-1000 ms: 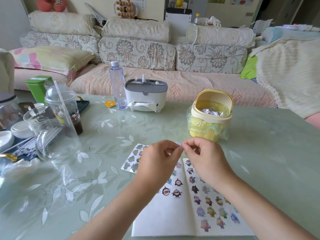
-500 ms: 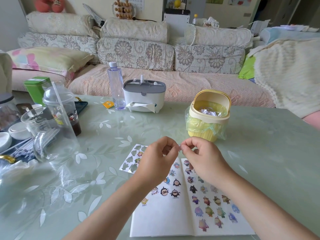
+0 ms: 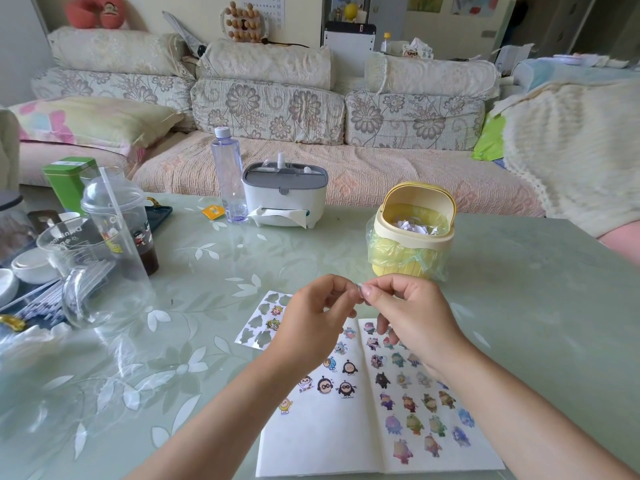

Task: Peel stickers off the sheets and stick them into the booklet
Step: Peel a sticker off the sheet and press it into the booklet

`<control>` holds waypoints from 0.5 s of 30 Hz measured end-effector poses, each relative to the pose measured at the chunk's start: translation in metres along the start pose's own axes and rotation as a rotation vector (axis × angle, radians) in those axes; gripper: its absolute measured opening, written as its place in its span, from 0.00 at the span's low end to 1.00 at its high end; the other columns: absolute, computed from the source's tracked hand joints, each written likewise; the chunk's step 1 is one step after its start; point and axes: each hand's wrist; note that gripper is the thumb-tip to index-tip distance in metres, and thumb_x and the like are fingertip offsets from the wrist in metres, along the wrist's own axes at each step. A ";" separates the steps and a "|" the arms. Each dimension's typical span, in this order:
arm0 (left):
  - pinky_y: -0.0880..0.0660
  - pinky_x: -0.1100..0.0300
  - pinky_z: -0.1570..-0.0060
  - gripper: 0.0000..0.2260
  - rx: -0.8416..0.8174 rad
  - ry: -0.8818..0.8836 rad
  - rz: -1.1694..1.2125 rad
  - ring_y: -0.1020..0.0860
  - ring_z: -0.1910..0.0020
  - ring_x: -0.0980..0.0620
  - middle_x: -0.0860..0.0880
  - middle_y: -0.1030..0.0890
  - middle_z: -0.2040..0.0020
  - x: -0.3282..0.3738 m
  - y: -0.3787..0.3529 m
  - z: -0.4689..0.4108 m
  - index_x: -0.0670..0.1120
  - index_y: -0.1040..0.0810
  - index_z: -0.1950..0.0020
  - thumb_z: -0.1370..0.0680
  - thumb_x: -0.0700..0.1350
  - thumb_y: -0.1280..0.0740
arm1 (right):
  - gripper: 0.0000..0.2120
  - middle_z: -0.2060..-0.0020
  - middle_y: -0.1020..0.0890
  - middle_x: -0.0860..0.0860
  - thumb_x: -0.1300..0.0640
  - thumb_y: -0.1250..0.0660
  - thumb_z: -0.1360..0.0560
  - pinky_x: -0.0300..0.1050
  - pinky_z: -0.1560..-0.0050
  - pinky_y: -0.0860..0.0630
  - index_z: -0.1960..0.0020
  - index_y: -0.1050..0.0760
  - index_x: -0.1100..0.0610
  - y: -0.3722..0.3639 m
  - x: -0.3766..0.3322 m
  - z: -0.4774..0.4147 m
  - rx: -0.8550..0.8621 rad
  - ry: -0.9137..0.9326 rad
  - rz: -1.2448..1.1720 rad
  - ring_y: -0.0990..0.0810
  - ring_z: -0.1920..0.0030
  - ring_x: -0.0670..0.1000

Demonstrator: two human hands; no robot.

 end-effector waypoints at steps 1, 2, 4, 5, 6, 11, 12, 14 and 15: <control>0.24 0.63 0.65 0.07 0.001 0.016 0.038 0.18 0.59 0.57 0.52 0.15 0.55 0.001 -0.001 -0.001 0.49 0.18 0.53 0.18 0.46 0.35 | 0.06 0.65 0.15 0.47 0.56 0.28 0.23 0.40 0.70 0.26 0.59 0.15 0.49 0.001 0.000 -0.001 0.020 0.012 0.010 0.24 0.73 0.46; 0.26 0.66 0.67 0.07 -0.001 0.036 0.068 0.19 0.61 0.60 0.51 0.15 0.54 0.003 -0.002 -0.002 0.47 0.18 0.52 0.18 0.46 0.35 | 0.06 0.68 0.16 0.44 0.56 0.28 0.23 0.36 0.72 0.28 0.58 0.15 0.50 0.002 -0.001 -0.001 0.041 0.026 0.023 0.25 0.75 0.43; 0.27 0.66 0.69 0.07 0.008 0.048 0.073 0.20 0.64 0.61 0.48 0.15 0.56 0.005 -0.004 -0.004 0.46 0.17 0.52 0.20 0.48 0.32 | 0.05 0.74 0.19 0.39 0.56 0.27 0.24 0.30 0.74 0.31 0.57 0.15 0.50 0.005 -0.003 -0.001 0.062 0.058 0.047 0.27 0.77 0.40; 0.27 0.65 0.69 0.07 0.016 0.051 0.072 0.19 0.63 0.60 0.47 0.15 0.57 0.006 -0.005 -0.005 0.47 0.17 0.52 0.21 0.49 0.30 | 0.05 0.76 0.21 0.38 0.56 0.28 0.24 0.30 0.74 0.32 0.58 0.15 0.50 0.006 -0.002 -0.001 0.064 0.067 0.056 0.28 0.77 0.40; 0.27 0.64 0.68 0.06 0.026 0.063 0.082 0.18 0.62 0.58 0.46 0.15 0.57 0.006 -0.006 -0.007 0.47 0.17 0.53 0.22 0.49 0.29 | 0.06 0.77 0.22 0.38 0.56 0.28 0.23 0.31 0.74 0.32 0.58 0.15 0.49 0.006 -0.002 -0.001 0.065 0.066 0.057 0.28 0.78 0.40; 0.29 0.63 0.70 0.06 0.030 0.085 0.094 0.18 0.63 0.56 0.45 0.16 0.55 0.011 -0.012 -0.013 0.48 0.18 0.56 0.22 0.48 0.29 | 0.06 0.71 0.19 0.52 0.55 0.28 0.23 0.42 0.74 0.29 0.58 0.15 0.50 0.009 0.002 -0.005 0.089 -0.030 -0.049 0.26 0.75 0.48; 0.29 0.64 0.71 0.05 0.035 0.080 0.064 0.19 0.64 0.57 0.46 0.16 0.55 0.013 -0.013 -0.015 0.48 0.19 0.56 0.22 0.47 0.30 | 0.05 0.68 0.18 0.50 0.55 0.28 0.23 0.43 0.74 0.29 0.57 0.15 0.51 0.010 0.002 -0.006 0.099 -0.047 -0.068 0.26 0.74 0.49; 0.31 0.65 0.74 0.05 0.053 0.076 0.005 0.20 0.65 0.57 0.48 0.17 0.55 0.014 -0.014 -0.018 0.47 0.21 0.56 0.21 0.45 0.34 | 0.05 0.66 0.18 0.47 0.55 0.28 0.24 0.43 0.74 0.30 0.57 0.15 0.51 0.013 0.002 -0.008 0.136 -0.057 -0.079 0.26 0.73 0.49; 0.32 0.66 0.75 0.05 0.057 0.075 -0.026 0.21 0.66 0.57 0.48 0.17 0.55 0.014 -0.013 -0.019 0.47 0.22 0.56 0.21 0.45 0.35 | 0.04 0.66 0.18 0.47 0.55 0.28 0.24 0.43 0.73 0.30 0.57 0.16 0.51 0.014 0.003 -0.009 0.159 -0.057 -0.075 0.26 0.73 0.49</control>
Point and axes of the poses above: each hand's wrist, its own z-axis away from the middle knuckle, its own y-axis out of the back of the hand, x = y × z
